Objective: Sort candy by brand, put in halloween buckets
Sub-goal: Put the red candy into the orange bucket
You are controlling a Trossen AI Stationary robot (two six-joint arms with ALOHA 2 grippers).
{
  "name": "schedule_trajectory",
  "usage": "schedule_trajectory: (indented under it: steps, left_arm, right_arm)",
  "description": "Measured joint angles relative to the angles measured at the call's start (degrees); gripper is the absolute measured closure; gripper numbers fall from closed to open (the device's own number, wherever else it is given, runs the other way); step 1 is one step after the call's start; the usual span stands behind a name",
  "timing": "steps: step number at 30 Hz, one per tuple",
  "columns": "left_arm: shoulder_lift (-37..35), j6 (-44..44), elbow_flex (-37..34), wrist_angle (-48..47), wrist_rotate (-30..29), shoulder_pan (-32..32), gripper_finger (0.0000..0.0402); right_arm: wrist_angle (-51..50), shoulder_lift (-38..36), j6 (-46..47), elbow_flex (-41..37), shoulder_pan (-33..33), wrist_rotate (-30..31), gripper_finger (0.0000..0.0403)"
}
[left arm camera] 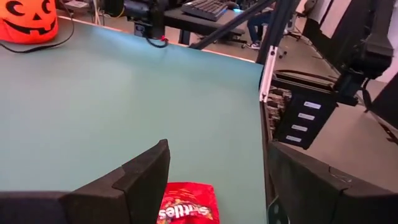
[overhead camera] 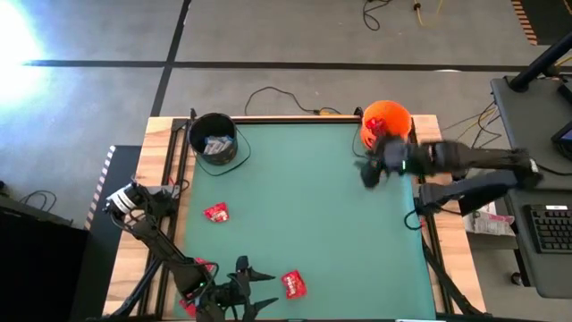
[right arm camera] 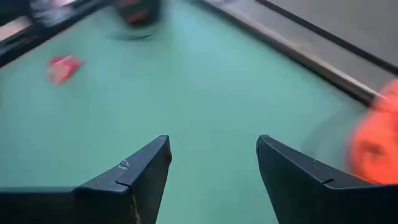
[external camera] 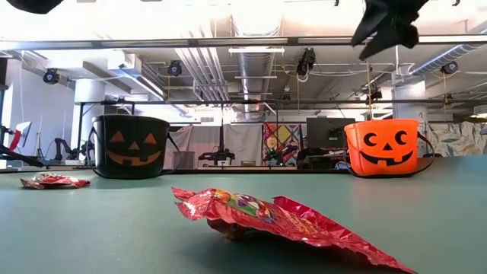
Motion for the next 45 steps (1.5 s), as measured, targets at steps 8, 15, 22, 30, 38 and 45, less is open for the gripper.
schedule_trajectory:
  steps: [8,15,22,30,38,45]
  left_arm:
    - [0.0,-4.9,-0.1,-0.2,7.2,-0.8,0.0150]
    - [1.4,-8.7,0.0,0.0,7.6,-1.7,0.0150]
    - [3.7,-12.1,0.0,0.2,7.6,-1.7,0.0150]
    - [3.8,-12.3,0.1,0.4,7.6,-1.9,0.0150]
    - [3.8,-9.8,-0.1,0.0,7.6,-1.9,0.0150]
    - [3.8,-9.3,-0.1,-0.4,7.6,-1.9,0.0150]
  right_arm:
    - [27.0,11.0,0.8,-10.3,29.2,12.0,0.0179]
    - [61.6,32.0,-9.6,-13.4,38.7,10.7,0.0178]
    - [69.3,52.1,-10.8,-4.6,39.5,2.0,0.0144]
    - [63.8,66.5,-13.7,7.9,39.0,-2.8,0.0119]
    - [49.7,71.9,-13.4,17.4,37.7,-0.2,0.0192]
    - [34.1,67.8,-15.8,18.0,36.1,9.7,0.0339]
